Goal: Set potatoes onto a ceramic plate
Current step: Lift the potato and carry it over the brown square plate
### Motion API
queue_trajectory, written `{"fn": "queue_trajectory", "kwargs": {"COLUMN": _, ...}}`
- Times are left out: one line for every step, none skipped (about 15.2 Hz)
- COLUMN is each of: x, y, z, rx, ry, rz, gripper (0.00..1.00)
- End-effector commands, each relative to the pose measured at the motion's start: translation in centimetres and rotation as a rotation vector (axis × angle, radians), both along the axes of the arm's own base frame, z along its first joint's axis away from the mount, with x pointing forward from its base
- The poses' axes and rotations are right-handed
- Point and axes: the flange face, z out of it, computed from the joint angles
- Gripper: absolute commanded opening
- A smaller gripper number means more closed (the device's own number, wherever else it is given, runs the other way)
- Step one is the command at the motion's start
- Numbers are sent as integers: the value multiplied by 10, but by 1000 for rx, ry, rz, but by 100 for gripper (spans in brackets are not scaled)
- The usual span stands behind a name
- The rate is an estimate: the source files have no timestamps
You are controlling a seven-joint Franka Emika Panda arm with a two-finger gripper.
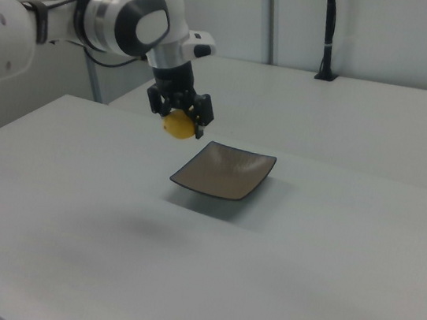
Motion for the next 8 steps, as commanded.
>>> {"fn": "queue_trajectory", "kwargs": {"x": 37, "y": -2, "z": -23, "rx": 7, "ry": -114, "rz": 23, "gripper": 0}}
{"fn": "queue_trajectory", "kwargs": {"x": 46, "y": -2, "z": -33, "rx": 7, "ry": -149, "rz": 22, "gripper": 0}}
{"fn": "queue_trajectory", "kwargs": {"x": 53, "y": -4, "z": -42, "rx": 8, "ry": -180, "rz": 20, "gripper": 0}}
{"fn": "queue_trajectory", "kwargs": {"x": 62, "y": -6, "z": -54, "rx": 8, "ry": -208, "rz": 16, "gripper": 0}}
{"fn": "queue_trajectory", "kwargs": {"x": 70, "y": -7, "z": -68, "rx": 8, "ry": -235, "rz": 16, "gripper": 0}}
{"fn": "queue_trajectory", "kwargs": {"x": 76, "y": -6, "z": -78, "rx": 8, "ry": -264, "rz": 17, "gripper": 0}}
{"fn": "queue_trajectory", "kwargs": {"x": 81, "y": -6, "z": -90, "rx": 9, "ry": -281, "rz": 17, "gripper": 0}}
{"fn": "queue_trajectory", "kwargs": {"x": 84, "y": -6, "z": -100, "rx": 13, "ry": -294, "rz": 15, "gripper": 0}}
